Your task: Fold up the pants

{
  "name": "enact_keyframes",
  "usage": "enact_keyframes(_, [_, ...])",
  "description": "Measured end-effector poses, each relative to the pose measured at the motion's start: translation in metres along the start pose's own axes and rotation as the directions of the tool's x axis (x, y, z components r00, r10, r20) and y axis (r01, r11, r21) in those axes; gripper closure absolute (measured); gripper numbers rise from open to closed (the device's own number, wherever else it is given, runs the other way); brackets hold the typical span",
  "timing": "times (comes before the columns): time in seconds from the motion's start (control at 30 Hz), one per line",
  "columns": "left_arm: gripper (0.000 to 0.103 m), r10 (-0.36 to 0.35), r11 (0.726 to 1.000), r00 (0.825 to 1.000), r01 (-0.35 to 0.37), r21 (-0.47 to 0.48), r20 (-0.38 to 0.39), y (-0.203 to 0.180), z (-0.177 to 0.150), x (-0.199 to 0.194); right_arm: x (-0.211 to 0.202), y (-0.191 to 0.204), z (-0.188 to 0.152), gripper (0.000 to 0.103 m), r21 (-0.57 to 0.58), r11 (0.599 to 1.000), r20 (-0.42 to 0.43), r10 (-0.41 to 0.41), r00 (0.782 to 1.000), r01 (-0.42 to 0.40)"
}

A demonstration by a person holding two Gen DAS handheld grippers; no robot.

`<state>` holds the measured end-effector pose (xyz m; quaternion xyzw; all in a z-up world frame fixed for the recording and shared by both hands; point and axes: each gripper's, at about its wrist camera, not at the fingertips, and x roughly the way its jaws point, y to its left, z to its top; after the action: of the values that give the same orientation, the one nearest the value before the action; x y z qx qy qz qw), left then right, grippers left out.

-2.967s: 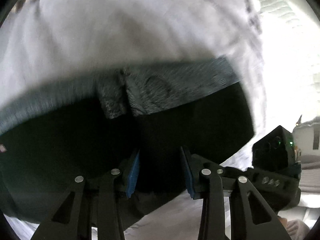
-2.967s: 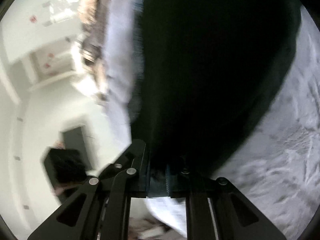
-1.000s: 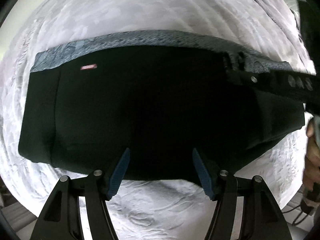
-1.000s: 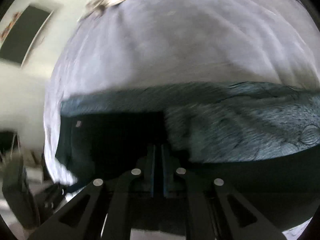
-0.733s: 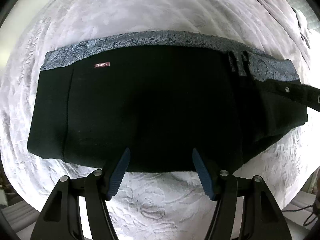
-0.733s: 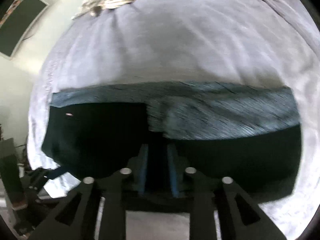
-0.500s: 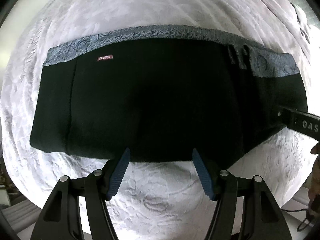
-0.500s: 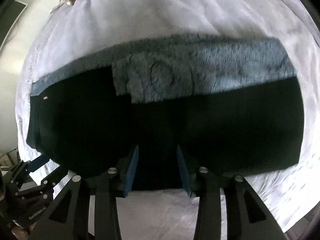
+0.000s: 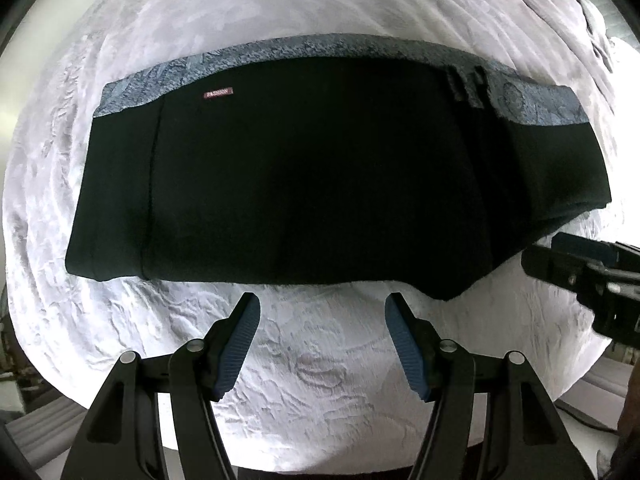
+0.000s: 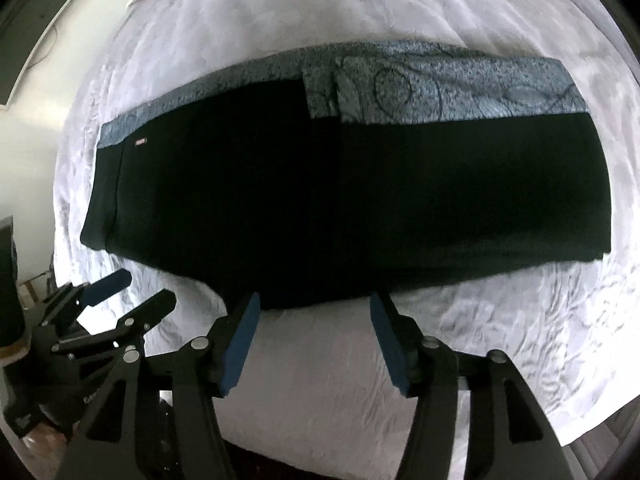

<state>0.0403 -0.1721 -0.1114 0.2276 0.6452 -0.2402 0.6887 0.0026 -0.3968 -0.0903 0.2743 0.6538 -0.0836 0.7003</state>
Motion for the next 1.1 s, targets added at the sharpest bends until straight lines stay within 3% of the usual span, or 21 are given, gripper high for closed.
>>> enact_keyframes(0.07, [0.030, -0.003, 1.000, 1.000, 0.003, 0.001, 0.006, 0.000, -0.002, -0.001, 0.000, 0.000, -0.003, 0.041, -0.003, 1.000, -0.011, -0.004, 1.000, 0.004])
enact_keyframes(0.1, [0.017, -0.005, 1.000, 1.000, 0.005, -0.001, 0.011, -0.001, -0.002, -0.001, 0.003, 0.002, -0.003, 0.041, -0.001, 1.000, -0.015, -0.005, 1.000, 0.005])
enact_keyframes(0.13, [0.014, -0.007, 1.000, 1.000, 0.007, -0.008, 0.023, -0.011, 0.002, 0.000, 0.007, 0.006, -0.004, 0.041, 0.000, 1.000, -0.018, -0.006, 1.000, 0.006])
enact_keyframes(0.4, [0.014, -0.020, 0.999, 1.000, 0.021, -0.050, 0.020, 0.001, -0.009, 0.000, 0.005, 0.021, -0.008, 0.038, -0.036, 0.999, -0.021, -0.015, 1.000, 0.015])
enact_keyframes(0.57, [0.014, -0.025, 0.995, 1.000, 0.026, -0.098, 0.019, 0.028, -0.014, 0.004, 0.015, 0.039, -0.007, 0.038, -0.064, 0.998, -0.029, -0.020, 0.999, 0.018])
enact_keyframes(0.6, [0.012, -0.025, 0.994, 0.999, 0.027, -0.105, 0.022, 0.031, -0.015, 0.003, 0.016, 0.041, -0.007, 0.038, -0.074, 0.997, -0.030, -0.023, 0.999, 0.021])
enact_keyframes(0.63, [0.000, -0.027, 0.993, 0.999, 0.029, -0.115, 0.024, 0.035, -0.018, 0.003, 0.016, 0.043, -0.007, 0.033, -0.085, 0.996, -0.028, -0.029, 0.999, 0.026])
enact_keyframes(0.67, [0.000, -0.028, 0.991, 0.999, 0.032, -0.126, 0.033, 0.039, -0.020, 0.001, 0.015, 0.044, -0.007, 0.026, -0.096, 0.995, -0.023, -0.033, 0.999, 0.031])
enact_keyframes(0.7, [0.000, -0.033, 0.991, 0.999, 0.038, -0.131, 0.039, 0.046, -0.025, 0.002, 0.016, 0.048, -0.006, 0.017, -0.111, 0.993, -0.011, -0.044, 0.999, 0.043])
enact_keyframes(0.8, [0.000, -0.038, 0.987, 0.999, 0.043, -0.152, 0.034, 0.058, -0.032, 0.006, 0.010, 0.046, 0.000, 0.016, -0.127, 0.986, 0.052, -0.099, 0.994, 0.105])
enact_keyframes(0.93, [0.000, -0.034, 0.985, 0.999, 0.036, -0.171, 0.016, 0.069, -0.040, 0.013, 0.007, 0.025, 0.023, 0.017, -0.053, 0.980, 0.088, -0.186, 0.979, 0.191])
enact_keyframes(0.97, [0.000, -0.033, 0.983, 0.999, 0.034, -0.178, 0.011, 0.072, -0.042, 0.015, 0.009, 0.021, 0.029, 0.018, -0.037, 0.976, 0.092, -0.209, 0.974, 0.213])
enact_keyframes(1.0, [0.000, -0.032, 0.982, 0.999, 0.033, -0.184, 0.008, 0.075, -0.044, 0.015, 0.011, 0.018, 0.034, 0.028, -0.029, 0.973, 0.096, -0.226, 0.969, 0.229])
enact_keyframes(1.03, [0.000, -0.031, 0.982, 0.999, 0.032, -0.188, 0.008, 0.077, -0.045, 0.016, 0.015, 0.015, 0.040, 0.052, -0.021, 0.968, 0.100, -0.247, 0.964, 0.251])
enact_keyframes(1.07, [0.000, -0.030, 0.980, 1.000, 0.031, -0.195, 0.008, 0.080, -0.046, 0.016, 0.021, 0.012, 0.045, 0.068, -0.014, 0.962, 0.095, -0.272, 0.958, 0.274])
enact_keyframes(1.1, [0.000, -0.029, 0.980, 1.000, 0.030, -0.199, 0.008, 0.082, -0.045, 0.016, 0.027, 0.008, 0.048, 0.074, -0.001, 0.959, 0.081, -0.283, 0.956, 0.285])
